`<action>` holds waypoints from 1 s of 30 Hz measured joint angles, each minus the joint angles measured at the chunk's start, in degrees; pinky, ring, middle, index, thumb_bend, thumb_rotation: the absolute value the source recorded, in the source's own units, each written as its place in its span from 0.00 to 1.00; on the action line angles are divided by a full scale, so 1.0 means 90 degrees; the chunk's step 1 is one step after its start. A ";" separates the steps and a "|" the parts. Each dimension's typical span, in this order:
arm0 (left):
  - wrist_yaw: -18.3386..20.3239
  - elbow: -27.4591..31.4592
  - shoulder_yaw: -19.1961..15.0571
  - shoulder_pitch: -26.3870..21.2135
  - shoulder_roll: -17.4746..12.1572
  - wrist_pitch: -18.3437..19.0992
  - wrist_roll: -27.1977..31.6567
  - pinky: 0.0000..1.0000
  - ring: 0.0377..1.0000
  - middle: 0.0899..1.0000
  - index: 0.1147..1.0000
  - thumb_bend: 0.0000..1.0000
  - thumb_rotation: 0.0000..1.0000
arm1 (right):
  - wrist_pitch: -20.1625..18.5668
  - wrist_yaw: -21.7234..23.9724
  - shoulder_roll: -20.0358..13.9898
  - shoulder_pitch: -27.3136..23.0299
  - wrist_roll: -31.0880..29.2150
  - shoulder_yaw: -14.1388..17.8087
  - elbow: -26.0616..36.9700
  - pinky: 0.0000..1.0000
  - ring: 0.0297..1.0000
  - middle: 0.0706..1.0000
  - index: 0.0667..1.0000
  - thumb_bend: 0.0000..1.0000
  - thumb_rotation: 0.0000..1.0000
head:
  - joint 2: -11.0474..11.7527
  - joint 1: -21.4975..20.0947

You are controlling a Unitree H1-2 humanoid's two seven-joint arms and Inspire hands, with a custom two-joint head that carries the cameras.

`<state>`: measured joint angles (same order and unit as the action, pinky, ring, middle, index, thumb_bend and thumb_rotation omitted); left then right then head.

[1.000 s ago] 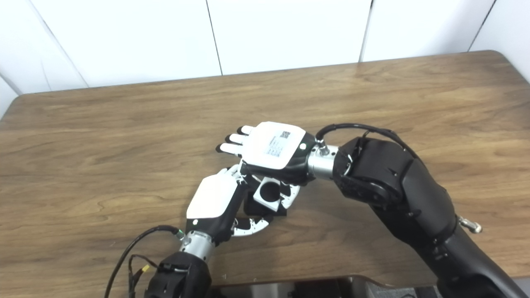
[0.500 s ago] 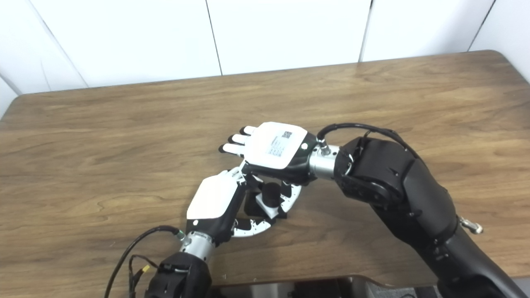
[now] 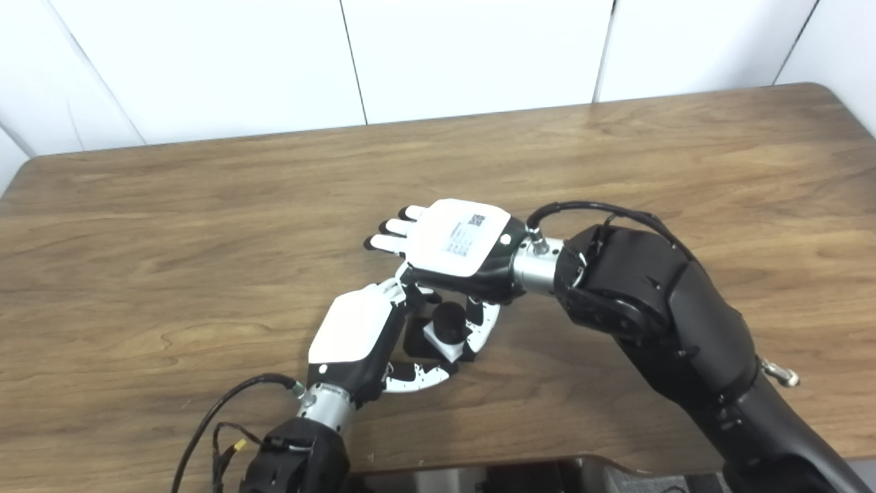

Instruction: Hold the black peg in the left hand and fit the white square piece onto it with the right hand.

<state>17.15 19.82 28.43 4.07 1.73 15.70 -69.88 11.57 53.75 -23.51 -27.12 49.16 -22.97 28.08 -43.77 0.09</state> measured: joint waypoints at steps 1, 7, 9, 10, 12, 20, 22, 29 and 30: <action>-0.0014 -0.0001 -0.0006 0.0001 0.0000 0.0000 0.0004 0.91 0.91 0.84 0.77 0.83 0.36 | -0.0001 0.0000 0.0000 0.0000 -0.0001 0.0008 0.0000 1.00 1.00 1.00 0.64 0.93 0.27 | 0.0010 0.0000; -0.0048 -0.0003 -0.0119 0.0002 0.0001 0.0006 0.0206 0.97 0.95 0.88 0.80 0.82 0.37 | -0.0017 -0.0003 0.0002 0.0001 -0.0001 0.0124 -0.0007 1.00 1.00 0.99 0.64 0.92 0.28 | 0.0020 0.0000; -0.0022 0.0000 -0.0152 0.0002 0.0001 0.0021 0.0254 0.98 0.95 0.88 0.80 0.83 0.37 | -0.0056 -0.0002 0.0002 0.0000 -0.0005 0.0159 -0.0007 1.00 1.00 1.00 0.64 0.92 0.28 | 0.0020 0.0000; 0.0016 0.0002 -0.0168 0.0001 0.0001 0.0031 0.0267 0.98 0.95 0.88 0.80 0.84 0.37 | -0.0088 -0.0001 0.0002 0.0000 -0.0011 0.0173 -0.0006 1.00 1.00 0.99 0.64 0.92 0.28 | 0.0020 0.0000; 0.0084 0.0007 -0.0199 0.0000 0.0002 0.0089 0.0272 0.99 0.95 0.88 0.80 0.84 0.37 | -0.0174 0.0008 0.0003 0.0000 -0.0032 0.0199 -0.0005 1.00 1.00 0.99 0.65 0.92 0.29 | 0.0020 0.0000; 0.0203 0.0076 -0.0352 -0.0035 -0.0034 0.0150 0.0269 0.98 0.95 0.88 0.81 0.85 0.44 | -0.0263 0.0010 0.0002 -0.0011 -0.0148 0.0306 -0.0004 1.00 1.00 1.00 0.67 0.93 0.31 | 0.0029 0.0010; 0.0226 0.0085 -0.0388 -0.0051 -0.0052 0.0150 0.0269 0.98 0.94 0.88 0.81 0.85 0.45 | -0.0297 0.0010 0.0001 -0.0012 -0.0166 0.0351 -0.0004 1.00 1.00 1.00 0.66 0.92 0.32 | 0.0020 0.0000; 0.0355 0.0112 -0.0546 -0.0106 -0.0120 0.0178 0.0267 0.97 0.95 0.89 0.82 0.86 0.48 | -0.0726 0.0041 -0.0025 -0.0011 -0.0443 0.0674 0.0043 1.00 1.00 1.00 0.67 0.92 0.34 | 0.0010 -0.0020; 0.0358 0.0114 -0.0584 -0.0106 -0.0118 0.0185 0.0268 0.97 0.95 0.89 0.83 0.86 0.49 | -0.0832 0.0048 -0.0078 -0.0010 -0.0523 0.0729 0.0075 1.00 1.00 1.00 0.68 0.91 0.36 | 0.0019 -0.0029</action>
<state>20.37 20.85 23.17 3.12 0.67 17.37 -67.47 4.08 54.18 -24.21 -27.22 44.45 -16.42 28.75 -43.59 -0.17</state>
